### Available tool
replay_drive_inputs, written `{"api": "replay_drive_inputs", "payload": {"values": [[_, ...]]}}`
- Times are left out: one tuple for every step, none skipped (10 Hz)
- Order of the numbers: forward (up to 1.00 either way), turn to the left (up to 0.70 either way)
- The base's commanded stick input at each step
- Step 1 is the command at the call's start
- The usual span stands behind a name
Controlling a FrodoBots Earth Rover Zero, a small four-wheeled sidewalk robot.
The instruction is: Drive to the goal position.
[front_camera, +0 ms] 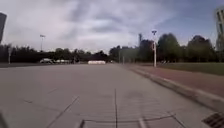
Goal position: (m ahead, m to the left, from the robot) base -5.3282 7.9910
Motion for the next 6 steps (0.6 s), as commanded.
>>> {"api": "replay_drive_inputs", "payload": {"values": [[1.0, 0.0], [1.0, 0.0], [1.0, 0.0], [1.0, 0.0], [1.0, 0.0], [1.0, 0.0]]}}
